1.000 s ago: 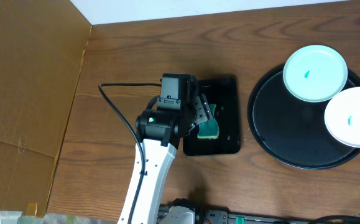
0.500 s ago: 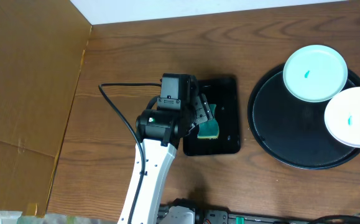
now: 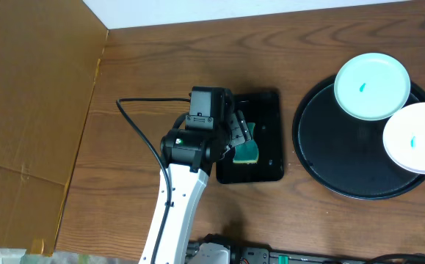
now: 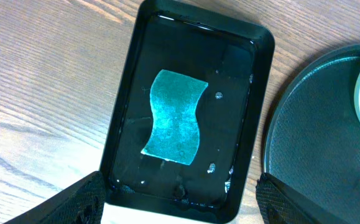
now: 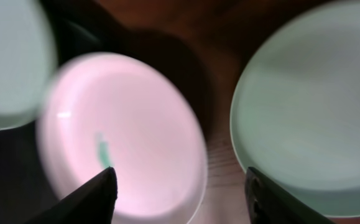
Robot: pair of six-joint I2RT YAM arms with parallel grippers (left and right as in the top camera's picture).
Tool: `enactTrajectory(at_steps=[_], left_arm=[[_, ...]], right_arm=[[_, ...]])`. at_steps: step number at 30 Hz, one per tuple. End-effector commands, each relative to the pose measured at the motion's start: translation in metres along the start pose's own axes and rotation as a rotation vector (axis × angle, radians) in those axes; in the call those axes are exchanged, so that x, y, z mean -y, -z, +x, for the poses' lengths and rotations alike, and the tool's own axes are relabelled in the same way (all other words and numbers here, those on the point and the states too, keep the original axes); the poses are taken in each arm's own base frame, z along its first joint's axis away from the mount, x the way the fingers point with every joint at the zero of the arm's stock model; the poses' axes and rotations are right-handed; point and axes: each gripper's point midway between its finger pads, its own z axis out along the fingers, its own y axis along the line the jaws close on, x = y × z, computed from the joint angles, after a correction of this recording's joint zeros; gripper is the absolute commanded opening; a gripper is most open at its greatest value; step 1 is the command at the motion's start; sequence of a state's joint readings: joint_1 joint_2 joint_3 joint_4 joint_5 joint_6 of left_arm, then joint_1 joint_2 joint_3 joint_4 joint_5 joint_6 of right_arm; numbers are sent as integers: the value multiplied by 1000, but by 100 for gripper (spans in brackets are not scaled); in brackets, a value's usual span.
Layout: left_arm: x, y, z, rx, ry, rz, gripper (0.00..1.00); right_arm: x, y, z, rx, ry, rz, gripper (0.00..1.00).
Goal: Clean dirty plates on tray and stack at the side
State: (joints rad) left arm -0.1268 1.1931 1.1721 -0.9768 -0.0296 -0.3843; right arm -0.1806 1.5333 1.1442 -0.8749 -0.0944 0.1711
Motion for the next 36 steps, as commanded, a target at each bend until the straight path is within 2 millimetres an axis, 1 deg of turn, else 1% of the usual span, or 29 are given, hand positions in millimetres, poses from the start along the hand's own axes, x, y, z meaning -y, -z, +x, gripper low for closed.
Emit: enactTrajectory(at_steps=[1,5,7,9,10,12,13,14,16,18,19,22,25,27,29,31,32,33,36], left_arm=[[0,5,-6,20,-5,2,78],[0,5,-6,20,-5,2,78],[0,5,-6,20,-5,2,78],[0,5,-6,20,-5,2,78],[0,5,-6,20,-5,2,78],[0,5,-6,20,-5,2,78],[0,5,-6,20,-5,2,78],[0,5,-6,20,-5,2,78],[0,5,-6,20,-5,2,78],[0,5,-6,20,-5,2,78],[0,5,-6,20,-5,2,78],[0,5,-6,20,-5,2,79],[0,5,-6,20,-5,2,78],[0,5,-6,20,-5,2,78],[0,5,-6,20,-5,2,78],[0,5,-6,20,-5,2,79],[0,5,-6,20,-5,2,78],[0,5,-6,20,-5,2,78],[0,5,-6,20,-5,2,78]], right_arm=[[9,-23,8,-53,-10,48,61],[2,-41,17,-119,-5,16,56],[1,-50,21,-149,0,19,50],[0,-58,28,-183,7,25,40],[-1,-63,31,-200,10,28,29],[0,-67,34,-219,9,32,18],[0,-67,35,-225,8,32,16],[0,-67,36,-227,8,33,15],[0,-64,34,-216,9,33,11],[4,-56,30,-194,14,59,1],[5,-52,29,-185,15,66,1],[2,-32,25,-137,19,58,1],[-3,-7,20,-74,24,33,1],[-14,8,20,-43,31,-22,1],[-35,20,23,-27,54,-113,1],[-56,26,28,-30,89,-186,1],[-69,27,32,-39,116,-219,1],[-77,26,36,-48,137,-235,1],[-107,15,51,-88,216,-260,1]])
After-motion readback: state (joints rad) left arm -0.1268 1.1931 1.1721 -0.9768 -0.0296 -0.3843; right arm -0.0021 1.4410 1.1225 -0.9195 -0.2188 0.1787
